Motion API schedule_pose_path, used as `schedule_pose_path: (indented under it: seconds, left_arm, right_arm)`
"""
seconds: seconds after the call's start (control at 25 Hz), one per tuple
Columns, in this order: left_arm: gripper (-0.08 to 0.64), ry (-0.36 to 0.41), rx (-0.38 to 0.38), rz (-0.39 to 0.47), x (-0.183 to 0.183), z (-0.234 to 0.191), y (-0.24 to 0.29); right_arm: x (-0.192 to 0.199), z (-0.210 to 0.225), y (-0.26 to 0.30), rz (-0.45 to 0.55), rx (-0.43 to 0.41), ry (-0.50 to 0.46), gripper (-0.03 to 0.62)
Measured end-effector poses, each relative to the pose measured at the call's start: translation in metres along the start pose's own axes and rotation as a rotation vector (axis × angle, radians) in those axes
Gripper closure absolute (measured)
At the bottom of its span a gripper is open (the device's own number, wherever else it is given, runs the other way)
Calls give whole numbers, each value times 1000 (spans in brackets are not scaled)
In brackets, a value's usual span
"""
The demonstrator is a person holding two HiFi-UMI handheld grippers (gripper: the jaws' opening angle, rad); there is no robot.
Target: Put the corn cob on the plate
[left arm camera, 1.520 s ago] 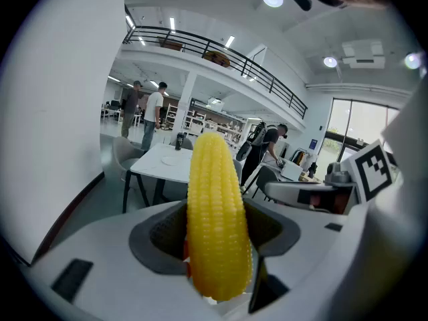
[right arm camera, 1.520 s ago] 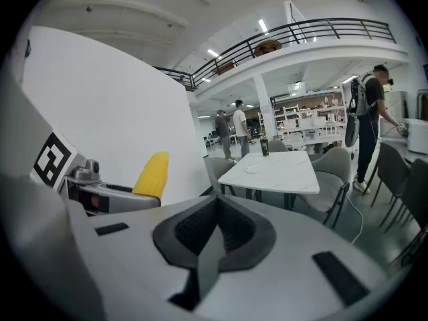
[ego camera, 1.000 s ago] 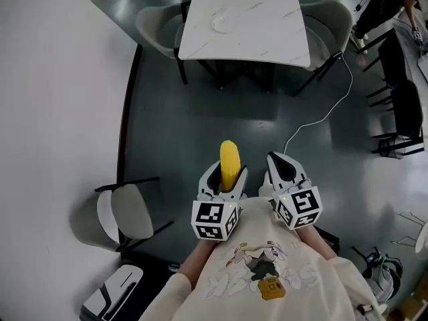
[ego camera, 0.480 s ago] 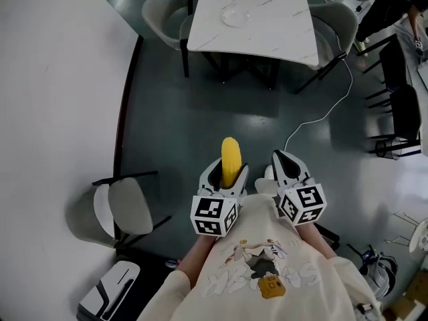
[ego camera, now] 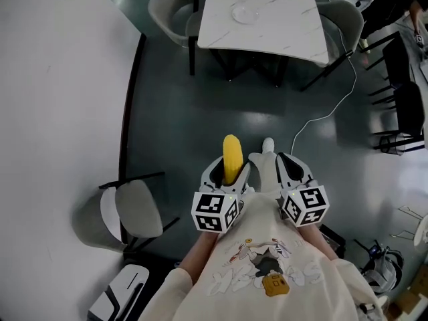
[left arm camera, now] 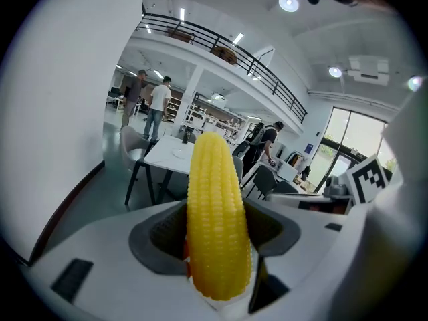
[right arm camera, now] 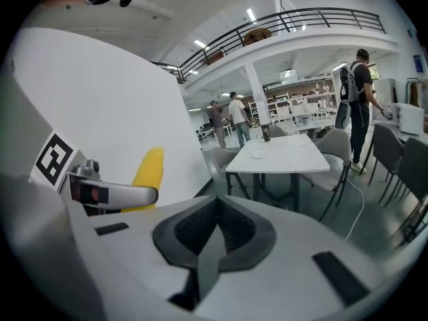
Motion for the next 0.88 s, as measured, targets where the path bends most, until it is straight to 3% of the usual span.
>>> schedule_pose_path:
  seconds: [0.44, 0.88]
  left_arm:
    - [298, 5, -28, -9, -28, -27, 69]
    - [298, 9, -71, -41, -94, -39, 200]
  right_arm:
    - [-24, 44, 76, 8, 2, 26, 588]
    - [-100, 130, 177, 6, -37, 20, 588]
Point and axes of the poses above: the fingertips, and each gripper's own axes: y forward along the fingers, z to its right, x out of its underside, the point moved 1 cm from there along -y, backward along the fingers, and after that the axes turned 12 degrees about z, right-handed, at the moved point
